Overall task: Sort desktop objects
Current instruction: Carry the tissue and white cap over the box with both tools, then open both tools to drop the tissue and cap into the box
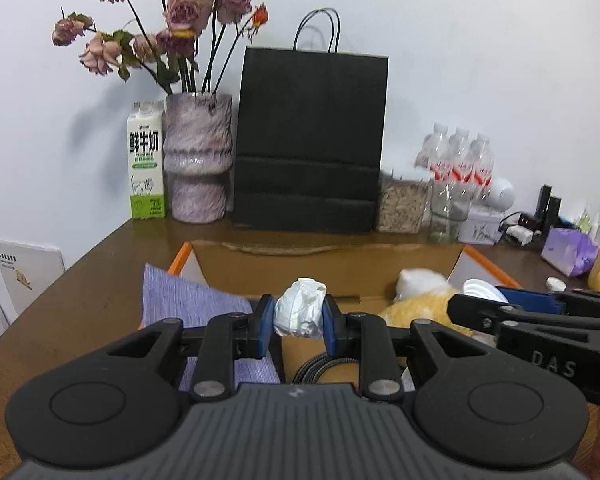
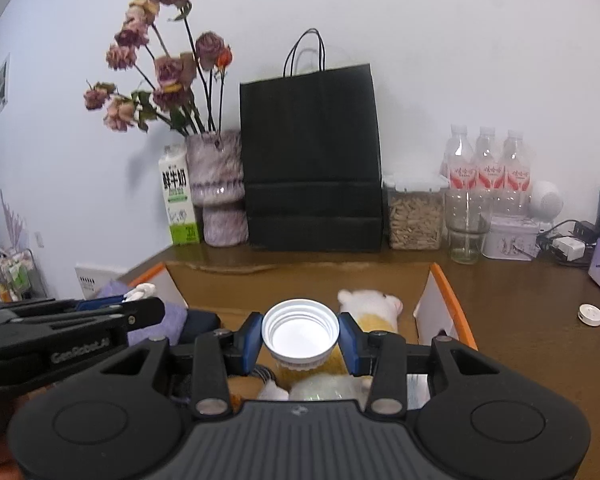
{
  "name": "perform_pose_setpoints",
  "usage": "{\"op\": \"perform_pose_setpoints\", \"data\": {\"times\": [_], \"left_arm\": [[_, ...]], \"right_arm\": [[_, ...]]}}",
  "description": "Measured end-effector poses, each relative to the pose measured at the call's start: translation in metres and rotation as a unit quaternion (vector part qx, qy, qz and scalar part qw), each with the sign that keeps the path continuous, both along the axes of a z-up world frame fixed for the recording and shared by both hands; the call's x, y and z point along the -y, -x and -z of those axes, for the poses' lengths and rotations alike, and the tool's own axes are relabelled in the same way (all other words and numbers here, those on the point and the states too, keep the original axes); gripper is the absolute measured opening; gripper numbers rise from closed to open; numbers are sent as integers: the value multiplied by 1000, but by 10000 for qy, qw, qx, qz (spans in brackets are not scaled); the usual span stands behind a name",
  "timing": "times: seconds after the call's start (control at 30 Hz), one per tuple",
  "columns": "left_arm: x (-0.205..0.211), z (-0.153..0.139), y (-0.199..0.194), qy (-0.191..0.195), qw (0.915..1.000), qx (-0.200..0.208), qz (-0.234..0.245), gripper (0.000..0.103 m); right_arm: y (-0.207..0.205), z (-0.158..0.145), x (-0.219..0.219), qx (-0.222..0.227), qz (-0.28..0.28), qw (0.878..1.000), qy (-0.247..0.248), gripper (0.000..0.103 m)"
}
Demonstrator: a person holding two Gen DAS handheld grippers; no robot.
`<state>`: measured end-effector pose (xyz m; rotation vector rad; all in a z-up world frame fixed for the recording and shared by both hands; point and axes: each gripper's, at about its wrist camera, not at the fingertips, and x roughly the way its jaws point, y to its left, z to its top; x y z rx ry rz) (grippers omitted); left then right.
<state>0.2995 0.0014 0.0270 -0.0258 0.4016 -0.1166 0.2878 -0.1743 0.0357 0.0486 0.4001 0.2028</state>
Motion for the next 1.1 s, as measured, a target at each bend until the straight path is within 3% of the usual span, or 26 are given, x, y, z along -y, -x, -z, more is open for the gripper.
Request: {"op": "perform_pose_setpoints", "data": {"times": [0.43, 0.5, 0.53, 0.57, 0.67, 0.8, 0.83, 0.87, 1.1], "left_arm": [[4, 11, 1, -155, 9999, -54, -28, 26], [5, 11, 3, -190, 9998, 29, -59, 34], [5, 11, 4, -209, 9997, 50, -76, 45], [5, 10, 6, -220, 9997, 78, -105, 56], [5, 6, 12, -251, 9993, 227, -172, 77], [3, 2, 17, -227, 9983, 425, -312, 93], [2, 1, 17, -219, 9978, 465, -412, 102], [1, 1, 17, -199, 9973, 512, -478, 103], [3, -1, 22, -235, 9966, 660, -435, 103]], "right_arm": [[6, 6, 3, -8, 28, 10000, 25, 39], [7, 6, 3, 0, 32, 10000, 35, 40], [8, 5, 3, 13, 28, 10000, 33, 45], [9, 5, 3, 42, 40, 10000, 21, 59], [15, 1, 5, 213, 76, 9997, -19, 87], [21, -4, 9, 358, 98, 9992, -119, 91], [21, -5, 10, 365, 146, 9991, -136, 97], [21, -5, 11, 368, 194, 9990, -155, 103], [26, -8, 13, 424, 189, 9988, -163, 103]]}}
